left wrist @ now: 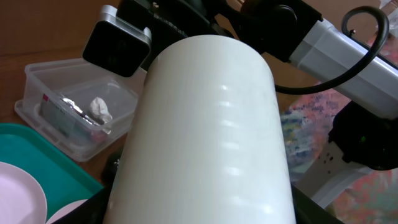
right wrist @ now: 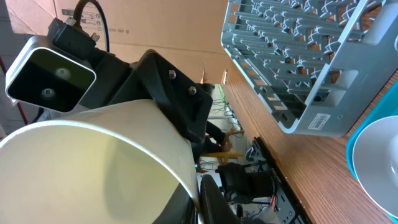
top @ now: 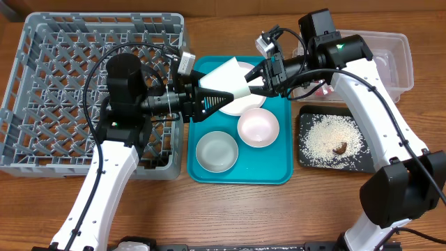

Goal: Sort waste into correct bins and load items into the dishwasher
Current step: 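Place the white cup upside down in the dish rack with the left gripper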

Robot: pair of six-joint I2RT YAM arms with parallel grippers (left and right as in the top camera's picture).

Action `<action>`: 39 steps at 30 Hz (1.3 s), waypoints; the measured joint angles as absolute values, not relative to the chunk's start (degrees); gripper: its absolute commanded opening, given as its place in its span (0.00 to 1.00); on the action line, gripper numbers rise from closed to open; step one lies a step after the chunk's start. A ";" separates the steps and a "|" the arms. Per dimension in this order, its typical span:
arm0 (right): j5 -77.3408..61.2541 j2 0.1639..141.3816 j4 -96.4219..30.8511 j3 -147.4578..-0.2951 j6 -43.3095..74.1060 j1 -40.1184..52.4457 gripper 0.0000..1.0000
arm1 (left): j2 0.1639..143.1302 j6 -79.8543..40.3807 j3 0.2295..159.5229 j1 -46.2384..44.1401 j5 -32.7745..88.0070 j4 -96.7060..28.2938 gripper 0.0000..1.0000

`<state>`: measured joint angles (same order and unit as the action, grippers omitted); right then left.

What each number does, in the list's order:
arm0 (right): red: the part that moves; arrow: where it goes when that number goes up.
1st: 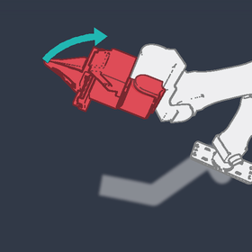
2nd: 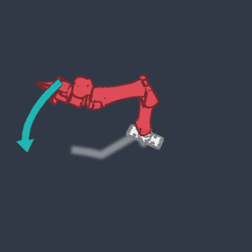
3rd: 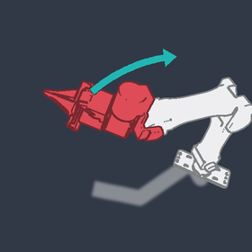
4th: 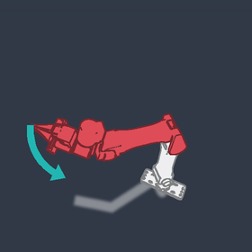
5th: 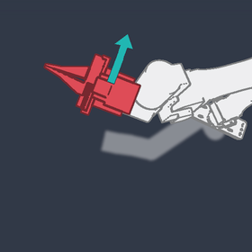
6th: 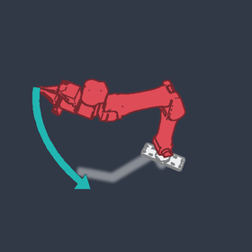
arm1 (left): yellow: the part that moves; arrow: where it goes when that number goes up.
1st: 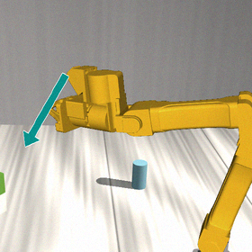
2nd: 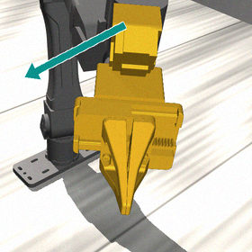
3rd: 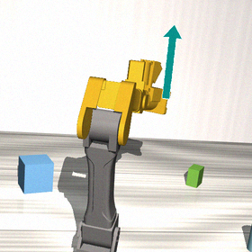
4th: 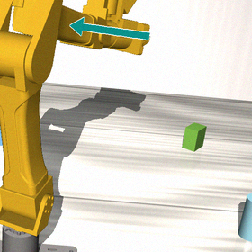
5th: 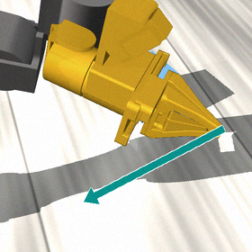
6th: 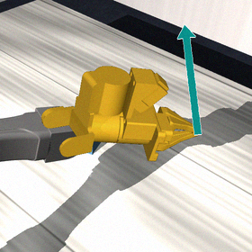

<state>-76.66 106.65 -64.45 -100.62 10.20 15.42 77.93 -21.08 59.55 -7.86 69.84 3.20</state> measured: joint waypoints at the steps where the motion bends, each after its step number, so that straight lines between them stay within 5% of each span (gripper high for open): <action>1: -76.62 106.65 -64.42 -100.62 10.22 15.42 0.04 | 77.93 -21.08 59.55 -7.86 69.80 3.20 0.56; 10: -66.63 106.65 -64.53 -100.62 10.55 15.25 0.18 | 77.93 -19.49 59.59 -6.59 65.04 -3.31 0.46; 17: -37.01 106.65 -66.76 -100.62 10.68 11.51 0.20 | 77.97 -15.00 59.61 -2.59 57.58 -13.87 0.35; 27: -13.85 104.47 -76.36 -100.62 10.46 4.19 0.20 | 77.95 -13.04 59.72 10.92 46.59 -31.14 0.05; 39: -9.61 98.76 -79.81 -100.66 10.48 -4.25 0.20 | 76.05 -12.99 68.10 22.68 21.39 -55.64 0.04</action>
<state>-9.61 98.76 -79.81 -100.66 10.48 -4.25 76.05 -12.99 68.10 22.68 21.39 -55.64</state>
